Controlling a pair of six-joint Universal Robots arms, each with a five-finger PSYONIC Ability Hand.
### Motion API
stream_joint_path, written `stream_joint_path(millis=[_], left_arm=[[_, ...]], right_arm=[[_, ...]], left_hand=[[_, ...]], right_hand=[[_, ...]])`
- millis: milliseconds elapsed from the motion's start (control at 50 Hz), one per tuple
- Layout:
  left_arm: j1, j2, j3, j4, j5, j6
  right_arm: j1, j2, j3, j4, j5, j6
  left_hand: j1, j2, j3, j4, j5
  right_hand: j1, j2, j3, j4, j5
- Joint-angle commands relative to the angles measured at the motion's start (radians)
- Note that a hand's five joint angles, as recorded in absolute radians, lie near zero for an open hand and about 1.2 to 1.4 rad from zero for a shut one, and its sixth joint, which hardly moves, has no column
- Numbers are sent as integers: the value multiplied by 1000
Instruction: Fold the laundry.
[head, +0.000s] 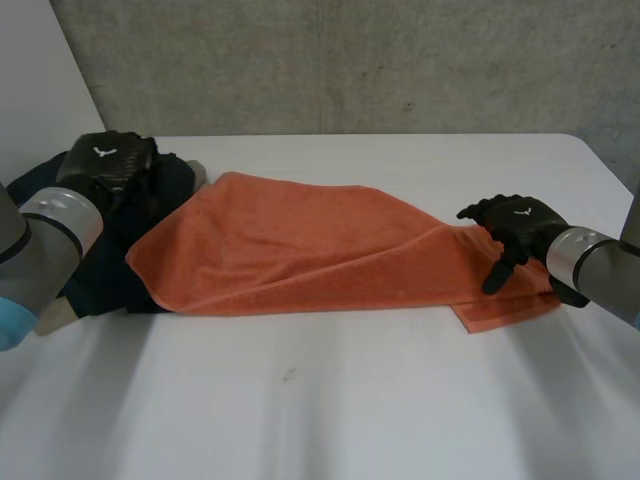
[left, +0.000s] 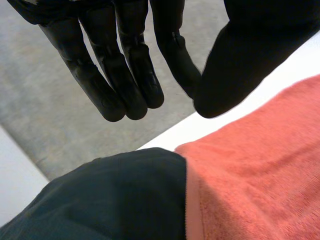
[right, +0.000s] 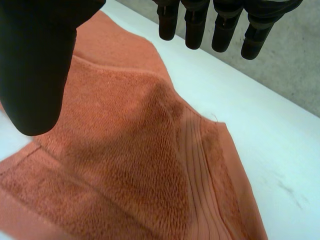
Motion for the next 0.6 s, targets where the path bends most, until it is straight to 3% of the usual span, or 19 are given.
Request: stream_joint_path(millis=[20, 140, 220, 540, 600], left_arm=[[-13, -6, -14, -63, 136, 319], [-7, -82, -37, -160, 161, 607], [-1, -147, -34, -174, 162, 704], [62, -337, 14, -36, 143, 919], [73, -353, 29, -2, 146, 928]], right_arm=[[8, 1, 3, -12, 1, -1], [8, 4, 6, -16, 1, -2], [11, 6, 11, -27, 1, -2], [28, 12, 29, -49, 3, -30], [29, 12, 29, -50, 1, -30]], left_hand=[[-142, -138, -137, -137, -137], [-433, -429, -428, -428, -427], [-442, -438, -437, -437, -436], [-489, -485, -484, -484, -483], [-396, -392, -391, -391, -390]], right_hand=[[-43, -30, -34, -28, -48], [-43, -30, -34, -28, -48], [-43, -30, -34, -28, -48], [-43, -30, -34, -28, -48], [-43, -30, -34, -28, -48]])
